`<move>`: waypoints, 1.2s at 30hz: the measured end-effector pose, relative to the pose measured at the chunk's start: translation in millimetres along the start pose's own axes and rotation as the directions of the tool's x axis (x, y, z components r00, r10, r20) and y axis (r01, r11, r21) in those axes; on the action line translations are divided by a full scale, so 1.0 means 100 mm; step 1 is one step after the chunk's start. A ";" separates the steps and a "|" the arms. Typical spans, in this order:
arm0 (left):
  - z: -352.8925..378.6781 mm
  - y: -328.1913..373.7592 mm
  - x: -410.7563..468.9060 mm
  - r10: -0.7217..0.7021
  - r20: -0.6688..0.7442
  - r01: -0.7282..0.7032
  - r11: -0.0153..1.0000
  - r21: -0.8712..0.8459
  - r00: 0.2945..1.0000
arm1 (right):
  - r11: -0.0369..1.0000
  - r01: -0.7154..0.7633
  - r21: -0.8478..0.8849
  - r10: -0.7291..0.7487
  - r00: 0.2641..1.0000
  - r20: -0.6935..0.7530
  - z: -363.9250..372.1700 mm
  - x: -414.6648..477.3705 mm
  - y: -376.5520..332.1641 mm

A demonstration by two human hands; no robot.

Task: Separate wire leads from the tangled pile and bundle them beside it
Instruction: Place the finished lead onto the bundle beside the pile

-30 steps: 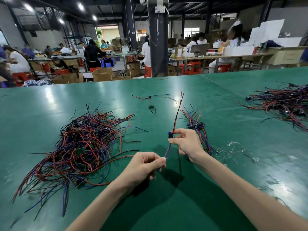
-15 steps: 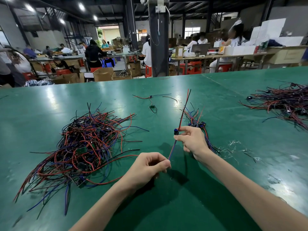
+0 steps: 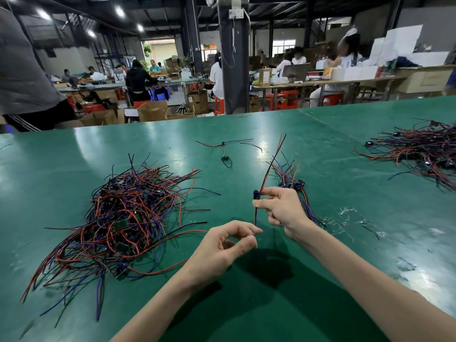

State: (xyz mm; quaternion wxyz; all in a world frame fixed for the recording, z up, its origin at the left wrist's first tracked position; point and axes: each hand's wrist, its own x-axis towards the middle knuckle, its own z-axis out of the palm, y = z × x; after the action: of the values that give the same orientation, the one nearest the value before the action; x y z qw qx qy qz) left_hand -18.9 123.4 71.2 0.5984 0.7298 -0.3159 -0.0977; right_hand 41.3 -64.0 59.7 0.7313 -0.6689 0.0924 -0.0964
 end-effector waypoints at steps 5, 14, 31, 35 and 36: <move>-0.03 0.00 -0.01 -0.049 -0.023 0.048 0.998 -0.050 0.999 | 1.000 -0.001 0.013 0.001 1.000 -0.003 0.00 -0.02 -0.02; -0.04 -0.07 0.07 -0.404 -0.207 0.370 0.911 -0.183 0.891 | 0.987 -0.011 0.162 0.018 0.999 -0.039 -0.12 -0.04 -0.24; -0.16 -0.04 0.04 -0.408 0.083 0.416 0.882 -0.221 0.909 | 0.834 -0.403 0.377 0.294 0.903 0.313 -0.08 -0.14 -0.33; -0.09 -0.05 0.09 -0.381 -0.087 0.311 0.850 -0.425 0.921 | 0.903 -0.354 0.245 0.257 0.900 0.352 0.07 -0.24 -0.25; -0.08 -0.04 0.09 -0.388 -0.100 0.303 0.834 -0.461 0.916 | 0.926 -0.312 0.214 0.233 0.915 0.328 0.11 -0.26 -0.22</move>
State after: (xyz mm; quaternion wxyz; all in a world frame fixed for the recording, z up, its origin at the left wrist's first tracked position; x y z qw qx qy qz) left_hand -6.3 124.9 71.4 0.7460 0.6279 -0.0900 -0.2029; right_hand 18.4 -48.2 83.1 0.8248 -0.5536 0.0611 0.0975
